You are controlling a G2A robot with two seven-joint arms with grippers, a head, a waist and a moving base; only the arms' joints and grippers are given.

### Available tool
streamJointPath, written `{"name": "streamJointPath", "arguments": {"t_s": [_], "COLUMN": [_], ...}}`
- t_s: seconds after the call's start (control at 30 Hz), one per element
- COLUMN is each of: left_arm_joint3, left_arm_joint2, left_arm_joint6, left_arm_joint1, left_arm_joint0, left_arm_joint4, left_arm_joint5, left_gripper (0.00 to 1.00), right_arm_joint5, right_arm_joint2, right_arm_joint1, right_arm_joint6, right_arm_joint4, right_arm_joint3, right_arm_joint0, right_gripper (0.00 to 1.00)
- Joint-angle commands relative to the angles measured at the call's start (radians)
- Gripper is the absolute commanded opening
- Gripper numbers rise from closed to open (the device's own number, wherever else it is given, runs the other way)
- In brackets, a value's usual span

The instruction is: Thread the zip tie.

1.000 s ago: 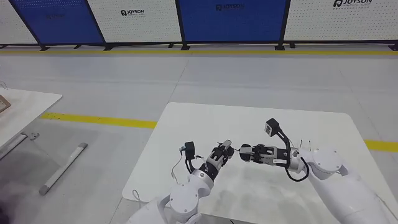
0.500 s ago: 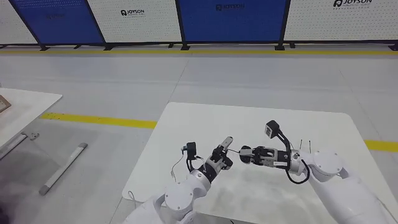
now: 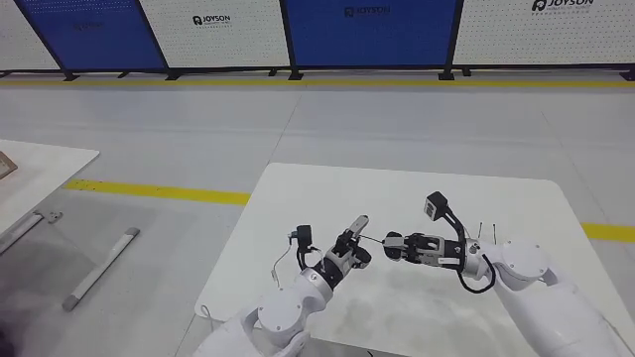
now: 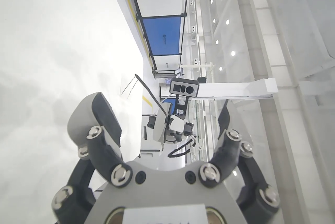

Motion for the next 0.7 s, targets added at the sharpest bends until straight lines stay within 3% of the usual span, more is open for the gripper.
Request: {"name": "streamJointPath", "arguments": {"t_s": [0.0, 0.3, 0.53, 0.6, 0.67], "left_arm_joint3": [0.005, 0.008, 0.011, 0.008, 0.006], "left_arm_joint2": [0.010, 0.012, 0.003, -0.003, -0.008], "left_arm_joint6": [0.067, 0.056, 0.003, -0.009, -0.015], "left_arm_joint1": [-0.008, -0.009, -0.011, -0.011, -0.012], "left_arm_joint0": [-0.005, -0.003, 0.015, 0.018, 0.021], "left_arm_joint4": [0.023, 0.027, 0.062, 0.058, 0.055], "left_arm_joint5": [-0.020, -0.022, -0.066, -0.063, -0.056], "left_gripper": [1.00, 1.00, 0.99, 0.44, 0.36], "right_arm_joint5": [0.000, 0.000, 0.000, 0.000, 0.000], "right_arm_joint2": [0.000, 0.000, 0.000, 0.000, 0.000], "right_arm_joint1": [0.000, 0.000, 0.000, 0.000, 0.000], "right_arm_joint6": [0.000, 0.000, 0.000, 0.000, 0.000], "right_arm_joint4": [0.000, 0.000, 0.000, 0.000, 0.000], "right_arm_joint3": [0.000, 0.000, 0.000, 0.000, 0.000], "right_arm_joint0": [0.000, 0.000, 0.000, 0.000, 0.000], "right_gripper": [0.00, 0.00, 0.00, 0.00, 0.00]}}
